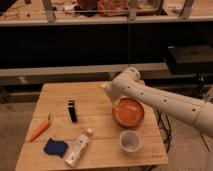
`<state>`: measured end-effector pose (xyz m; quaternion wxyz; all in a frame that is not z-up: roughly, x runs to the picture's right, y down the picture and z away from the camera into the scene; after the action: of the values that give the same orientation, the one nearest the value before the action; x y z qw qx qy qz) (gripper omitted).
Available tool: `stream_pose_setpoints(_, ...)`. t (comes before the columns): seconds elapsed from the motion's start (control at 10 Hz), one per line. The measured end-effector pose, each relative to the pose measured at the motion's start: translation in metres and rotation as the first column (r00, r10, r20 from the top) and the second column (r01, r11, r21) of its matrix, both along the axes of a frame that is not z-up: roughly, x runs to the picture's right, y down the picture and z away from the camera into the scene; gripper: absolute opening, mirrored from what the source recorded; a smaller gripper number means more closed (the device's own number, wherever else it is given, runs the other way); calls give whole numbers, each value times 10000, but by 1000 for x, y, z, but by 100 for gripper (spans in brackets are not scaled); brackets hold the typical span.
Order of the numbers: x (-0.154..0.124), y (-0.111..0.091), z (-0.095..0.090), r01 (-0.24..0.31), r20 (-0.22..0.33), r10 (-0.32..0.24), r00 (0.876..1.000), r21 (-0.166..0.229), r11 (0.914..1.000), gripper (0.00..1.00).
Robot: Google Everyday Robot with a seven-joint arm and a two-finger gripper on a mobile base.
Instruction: Knock the eraser over
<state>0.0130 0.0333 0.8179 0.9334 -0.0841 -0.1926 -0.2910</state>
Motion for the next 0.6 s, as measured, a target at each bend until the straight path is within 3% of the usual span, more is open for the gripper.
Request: stream_pose_setpoints(0.6, -25, -2, 11, 738, 474, -739, 9961, 23, 9973, 80)
